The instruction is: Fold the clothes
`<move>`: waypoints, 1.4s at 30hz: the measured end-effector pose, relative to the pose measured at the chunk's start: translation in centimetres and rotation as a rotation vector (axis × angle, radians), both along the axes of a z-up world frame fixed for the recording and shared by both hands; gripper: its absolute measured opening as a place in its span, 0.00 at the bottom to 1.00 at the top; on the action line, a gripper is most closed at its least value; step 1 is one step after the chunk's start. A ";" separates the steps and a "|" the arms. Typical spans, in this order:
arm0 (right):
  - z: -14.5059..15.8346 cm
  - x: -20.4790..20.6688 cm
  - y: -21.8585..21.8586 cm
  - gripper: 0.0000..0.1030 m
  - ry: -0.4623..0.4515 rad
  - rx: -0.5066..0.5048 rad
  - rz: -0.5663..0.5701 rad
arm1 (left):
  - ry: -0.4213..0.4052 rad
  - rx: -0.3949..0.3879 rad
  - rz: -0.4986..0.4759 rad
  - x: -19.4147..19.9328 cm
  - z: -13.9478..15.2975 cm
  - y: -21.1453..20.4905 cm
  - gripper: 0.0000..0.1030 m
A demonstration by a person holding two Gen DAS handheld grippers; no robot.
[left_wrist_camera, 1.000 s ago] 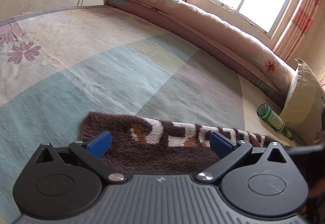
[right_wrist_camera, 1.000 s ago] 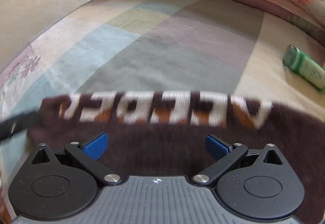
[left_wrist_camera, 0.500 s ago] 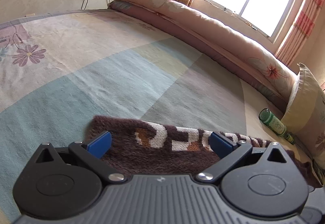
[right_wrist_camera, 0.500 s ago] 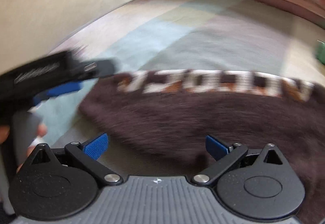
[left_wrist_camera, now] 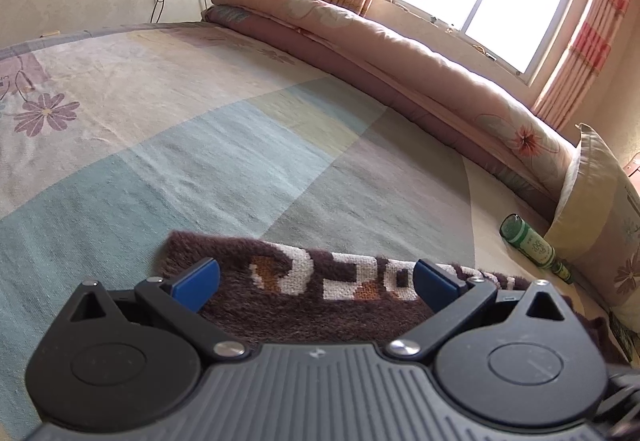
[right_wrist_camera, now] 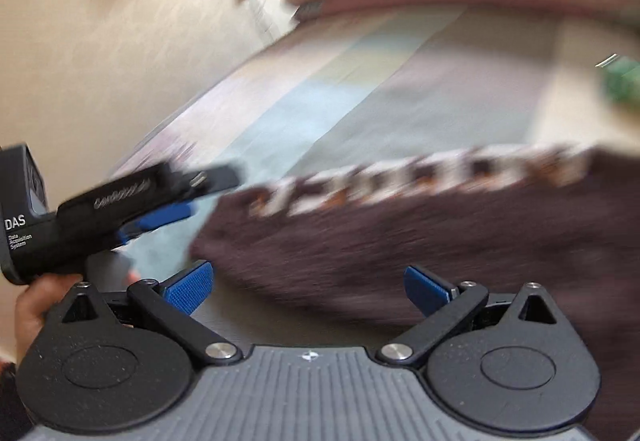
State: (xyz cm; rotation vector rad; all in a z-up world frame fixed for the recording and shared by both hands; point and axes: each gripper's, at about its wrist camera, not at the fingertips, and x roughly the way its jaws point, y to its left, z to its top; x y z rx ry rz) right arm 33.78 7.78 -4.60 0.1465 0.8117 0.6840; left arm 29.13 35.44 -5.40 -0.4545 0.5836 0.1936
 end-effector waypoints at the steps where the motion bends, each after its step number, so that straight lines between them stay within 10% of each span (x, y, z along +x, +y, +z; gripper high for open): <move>1: 0.2 0.0 -1.5 1.00 -0.017 -0.023 -0.054 | 0.001 0.003 -0.003 0.1 0.0 -0.2 0.99; 13: -6.2 2.2 -3.7 1.00 0.135 -0.049 -0.230 | 0.017 0.043 -0.046 1.1 -0.2 -2.2 0.99; 23: -0.9 6.0 -6.4 1.00 0.025 -0.215 -0.255 | 0.040 0.142 -0.181 2.3 -0.2 -6.6 0.99; 31: -5.2 14.6 -4.0 1.00 0.199 -0.219 -0.172 | 0.074 0.163 -0.175 2.7 -0.9 -6.6 0.99; 42: -4.3 15.7 -5.2 1.00 0.125 -0.237 -0.145 | 0.093 0.165 -0.174 3.0 -1.3 -6.7 0.99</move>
